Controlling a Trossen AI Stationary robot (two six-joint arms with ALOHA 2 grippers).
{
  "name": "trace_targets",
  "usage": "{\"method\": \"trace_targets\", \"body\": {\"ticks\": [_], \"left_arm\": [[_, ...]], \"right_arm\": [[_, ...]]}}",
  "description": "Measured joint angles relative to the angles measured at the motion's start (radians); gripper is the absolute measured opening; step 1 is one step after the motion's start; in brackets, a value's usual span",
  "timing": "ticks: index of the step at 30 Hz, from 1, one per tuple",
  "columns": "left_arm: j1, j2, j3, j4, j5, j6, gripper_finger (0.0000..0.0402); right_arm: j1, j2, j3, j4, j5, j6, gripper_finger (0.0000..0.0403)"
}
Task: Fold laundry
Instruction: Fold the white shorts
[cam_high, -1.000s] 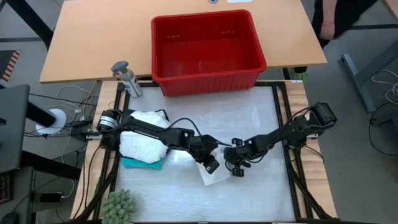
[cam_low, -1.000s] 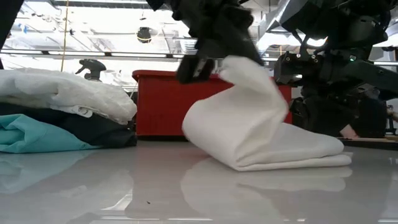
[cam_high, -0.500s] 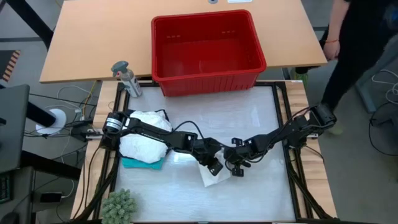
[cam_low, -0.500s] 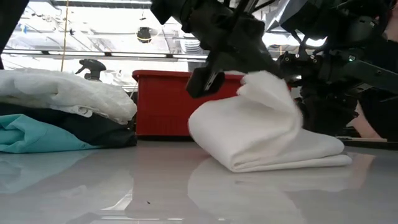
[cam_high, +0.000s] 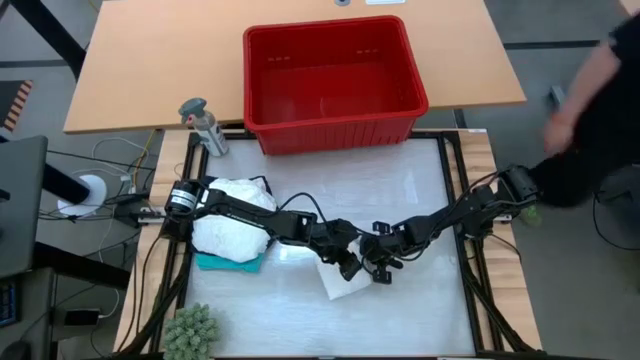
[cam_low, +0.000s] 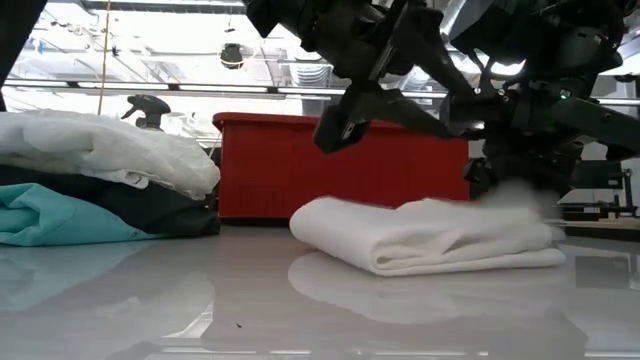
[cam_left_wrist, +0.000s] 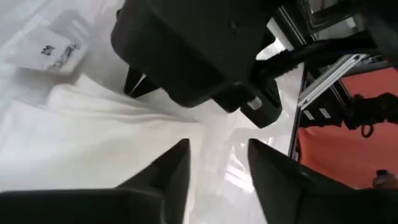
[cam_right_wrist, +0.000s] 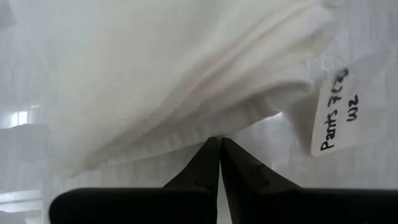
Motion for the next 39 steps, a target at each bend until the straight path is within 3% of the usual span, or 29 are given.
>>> {"method": "trace_targets", "body": {"ticks": [6, 12, 18, 23, 26, 31, 36, 39], "left_arm": [[0.0, -0.003, 0.0, 0.008, 0.081, -0.004, 0.0193], [-0.014, -0.071, 0.0, -0.012, 0.103, 0.047, 0.0194], [-0.081, -0.211, 0.0, -0.057, -0.146, 0.161, 0.0177], [-0.17, -0.339, 0.0, -0.088, -0.37, 0.279, 0.017], [-0.211, -0.393, 0.0, -0.17, -0.497, 0.29, 0.0169], [-0.268, -0.461, -0.016, -0.226, -0.614, 0.288, 0.0169], [-0.323, -0.469, -0.201, -0.015, -0.676, 0.204, 0.0169], [-0.335, -0.469, -0.361, 0.288, -0.703, 0.185, 0.0169]], "right_arm": [[0.0, -0.012, 0.002, -0.062, 0.007, -0.001, 0.0047], [0.0, -0.104, -0.002, -0.167, 0.015, -0.003, 0.0047], [0.015, -0.258, -0.002, -0.163, 0.075, 0.073, 0.0048], [0.04, -0.358, -0.001, 0.097, 0.14, 0.101, 0.0047], [0.022, -0.339, 0.002, 0.285, 0.131, 0.086, 0.004], [0.012, -0.255, -0.001, 0.452, 0.127, 0.035, 0.0016], [0.001, -0.182, 0.0, 0.468, 0.1, 0.034, 0.0026], [0.008, -0.134, -0.001, 0.481, 0.093, 0.046, 0.0026]]}}
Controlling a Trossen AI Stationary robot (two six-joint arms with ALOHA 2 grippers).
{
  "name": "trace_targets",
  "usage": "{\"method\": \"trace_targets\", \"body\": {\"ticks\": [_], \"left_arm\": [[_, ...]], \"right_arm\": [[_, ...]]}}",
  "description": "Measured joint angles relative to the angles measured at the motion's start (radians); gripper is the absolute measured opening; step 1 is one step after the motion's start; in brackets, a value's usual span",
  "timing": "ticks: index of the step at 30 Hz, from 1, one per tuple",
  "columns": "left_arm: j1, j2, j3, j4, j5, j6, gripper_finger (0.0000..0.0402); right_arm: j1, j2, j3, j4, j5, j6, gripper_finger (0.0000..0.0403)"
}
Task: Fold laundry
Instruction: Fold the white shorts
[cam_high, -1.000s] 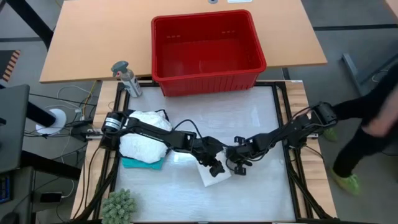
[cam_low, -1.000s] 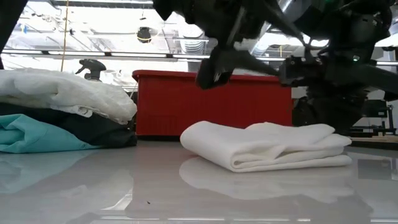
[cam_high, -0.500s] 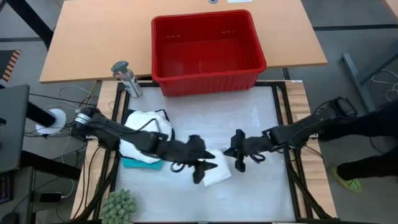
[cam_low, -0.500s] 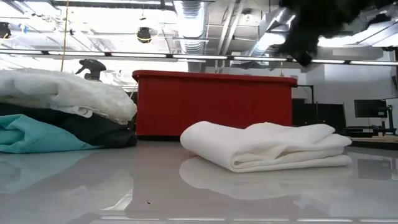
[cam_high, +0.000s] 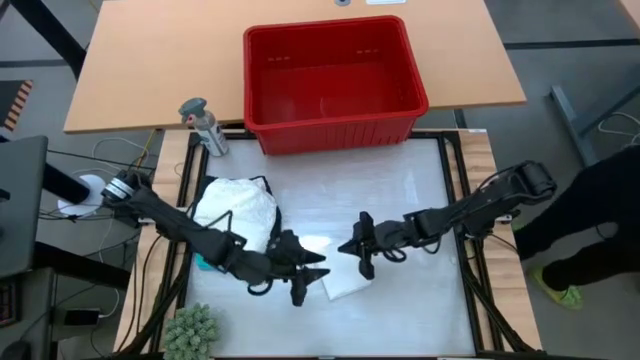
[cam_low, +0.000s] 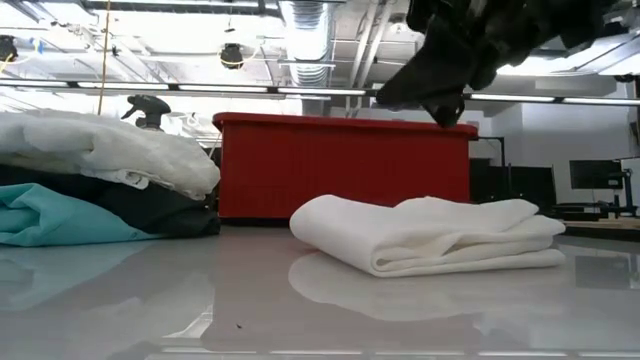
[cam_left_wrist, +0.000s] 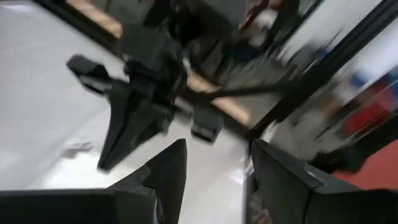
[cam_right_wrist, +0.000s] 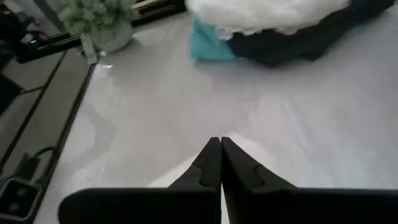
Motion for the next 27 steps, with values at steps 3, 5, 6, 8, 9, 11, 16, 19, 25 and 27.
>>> {"method": "trace_targets", "body": {"ticks": [3, 5, 6, 8, 9, 11, 16, 19, 25, 27], "left_arm": [[0.027, 0.014, -0.157, 0.297, 0.016, -0.029, 0.0169], [0.048, 0.041, -0.225, 0.383, 0.018, -0.092, 0.0166], [0.056, 0.062, -0.246, 0.4, 0.016, -0.123, 0.0162], [0.064, 0.108, -0.259, 0.42, 0.023, -0.172, 0.0148], [0.068, 0.133, -0.259, 0.425, 0.029, -0.187, 0.0139], [0.075, 0.187, -0.251, 0.454, 0.064, -0.193, 0.0119], [0.086, 0.296, -0.216, 0.447, 0.085, -0.284, 0.0066], [0.096, 0.342, -0.21, 0.435, 0.084, -0.343, 0.0035], [0.128, 0.386, -0.21, 0.345, 0.129, -0.471, 0.0003], [0.139, 0.386, -0.21, 0.297, 0.13, -0.5, 0.0003]], "right_arm": [[0.009, 0.05, 0.001, -0.001, -0.007, 0.011, 0.0015], [0.006, 0.084, 0.001, -0.004, -0.007, 0.013, 0.0015], [0.004, 0.097, 0.0, -0.005, -0.007, 0.016, 0.0015], [-0.002, 0.117, 0.0, -0.004, -0.007, 0.022, 0.0015], [-0.004, 0.128, 0.0, -0.006, -0.006, 0.022, 0.0015], [-0.008, 0.145, -0.01, -0.008, -0.003, 0.024, 0.0015], [-0.015, 0.122, -0.1, -0.002, 0.043, 0.098, 0.0015], [-0.017, 0.093, -0.158, 0.041, 0.044, 0.105, 0.0015], [-0.021, 0.091, -0.19, 0.055, 0.001, 0.128, 0.0016], [-0.019, 0.094, -0.189, 0.066, -0.008, 0.127, 0.0016]]}}
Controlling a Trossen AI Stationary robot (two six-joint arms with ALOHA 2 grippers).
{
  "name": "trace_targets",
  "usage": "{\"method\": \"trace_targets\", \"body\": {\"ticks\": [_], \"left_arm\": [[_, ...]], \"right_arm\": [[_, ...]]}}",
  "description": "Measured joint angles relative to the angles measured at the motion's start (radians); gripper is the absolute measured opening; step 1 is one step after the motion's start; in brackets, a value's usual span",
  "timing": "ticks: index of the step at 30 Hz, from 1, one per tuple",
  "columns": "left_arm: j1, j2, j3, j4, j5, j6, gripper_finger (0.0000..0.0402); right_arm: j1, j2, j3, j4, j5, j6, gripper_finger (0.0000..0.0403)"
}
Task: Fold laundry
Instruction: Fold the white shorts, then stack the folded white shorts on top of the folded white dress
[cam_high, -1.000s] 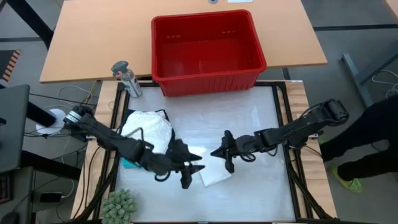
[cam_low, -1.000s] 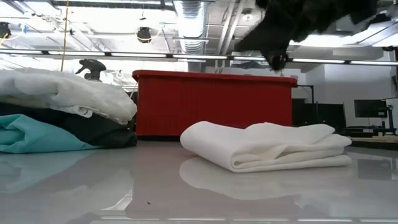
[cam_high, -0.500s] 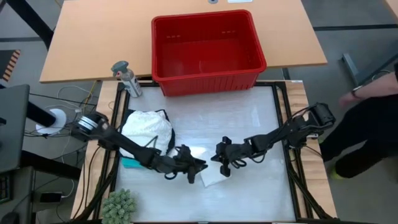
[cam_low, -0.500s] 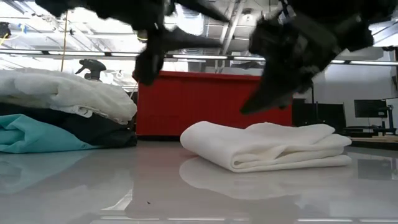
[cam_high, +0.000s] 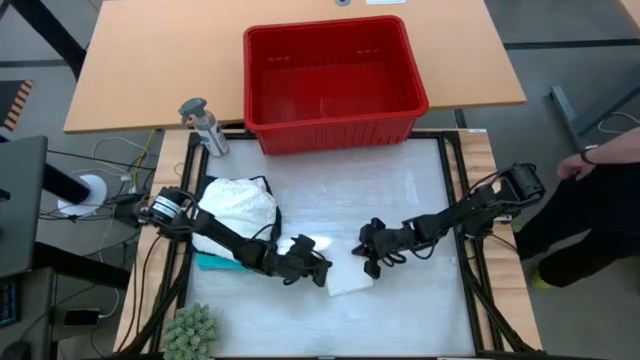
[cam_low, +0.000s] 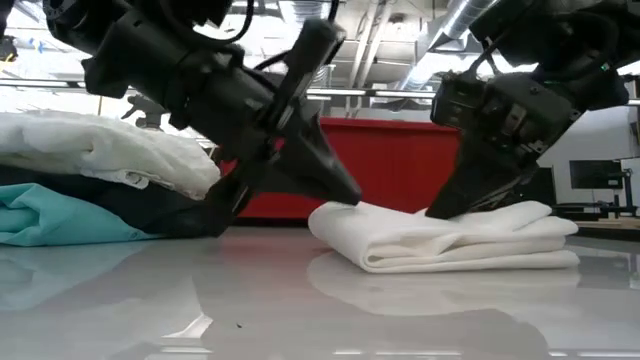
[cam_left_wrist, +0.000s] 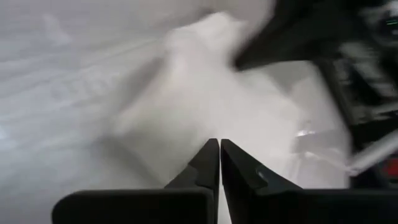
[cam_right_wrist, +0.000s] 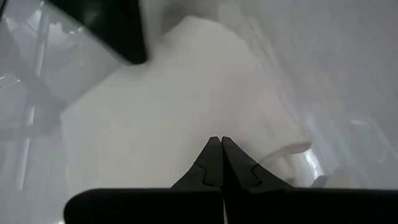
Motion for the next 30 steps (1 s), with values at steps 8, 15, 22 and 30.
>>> {"method": "trace_targets", "body": {"ticks": [8, 15, 22, 30], "left_arm": [[0.04, -0.002, 0.002, -0.102, 0.046, -0.056, 0.0], [0.059, -0.004, 0.004, -0.177, 0.067, -0.114, 0.0], [0.062, -0.015, 0.017, -0.086, 0.115, 0.018, 0.0], [0.048, -0.068, 0.1, -0.027, 0.369, 0.216, 0.0029]], "right_arm": [[-0.001, -0.002, 0.004, 0.03, -0.005, 0.002, 0.0016], [0.0, -0.059, 0.088, -0.06, -0.031, 0.008, 0.0028], [0.014, -0.219, 0.173, -0.451, -0.204, 0.169, 0.0072], [0.108, -0.351, 0.197, -0.797, -0.248, 0.426, 0.0182]]}}
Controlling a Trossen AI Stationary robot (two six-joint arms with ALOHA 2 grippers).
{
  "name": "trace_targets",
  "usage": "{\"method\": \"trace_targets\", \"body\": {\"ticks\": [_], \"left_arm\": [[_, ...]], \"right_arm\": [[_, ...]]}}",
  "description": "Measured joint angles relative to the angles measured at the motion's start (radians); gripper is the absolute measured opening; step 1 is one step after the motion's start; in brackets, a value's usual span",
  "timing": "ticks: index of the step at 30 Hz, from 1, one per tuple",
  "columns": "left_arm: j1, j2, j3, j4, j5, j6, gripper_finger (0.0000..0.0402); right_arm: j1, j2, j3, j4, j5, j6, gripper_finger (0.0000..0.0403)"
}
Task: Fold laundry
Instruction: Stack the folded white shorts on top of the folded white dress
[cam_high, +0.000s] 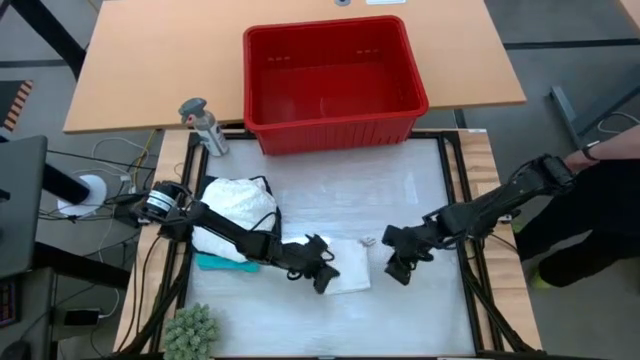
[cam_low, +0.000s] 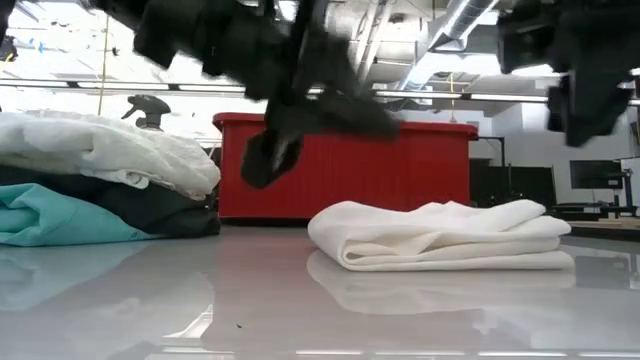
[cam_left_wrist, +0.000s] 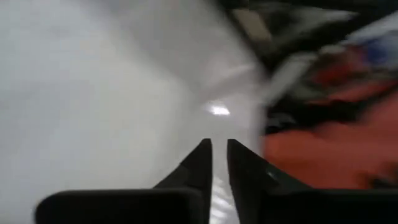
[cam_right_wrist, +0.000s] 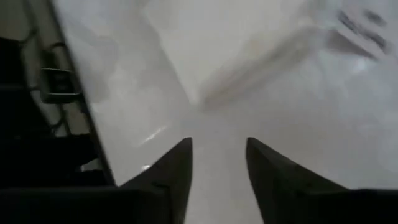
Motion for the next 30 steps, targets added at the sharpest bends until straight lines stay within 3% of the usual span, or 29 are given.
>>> {"method": "trace_targets", "body": {"ticks": [3, 6, 10, 12, 16, 23, 30], "left_arm": [[-0.027, -0.013, 0.047, 0.147, 0.07, 0.018, 0.0064], [-0.058, -0.014, 0.088, 0.241, 0.075, 0.095, 0.0094], [-0.06, -0.012, 0.151, 0.264, -0.028, 0.261, 0.0113], [-0.046, -0.013, 0.179, 0.252, -0.075, 0.257, 0.0116], [-0.007, -0.017, 0.228, 0.039, 0.098, 0.254, 0.0117], [-0.009, -0.021, 0.347, -0.341, 0.215, 0.486, 0.0122], [0.012, -0.022, 0.399, -0.489, 0.328, 0.476, 0.019]], "right_arm": [[0.044, -0.005, 0.0, -0.07, 0.066, 0.069, 0.0212], [0.091, 0.007, 0.0, -0.08, 0.142, 0.082, 0.0225], [0.122, 0.02, 0.0, -0.066, 0.171, 0.106, 0.0227], [0.138, 0.026, 0.0, -0.077, 0.172, 0.126, 0.0225], [0.17, 0.045, 0.0, -0.088, 0.199, 0.156, 0.0222], [0.206, 0.109, 0.0, -0.088, 0.247, 0.16, 0.0221], [0.253, 0.177, 0.0, -0.087, 0.245, 0.193, 0.0221]]}}
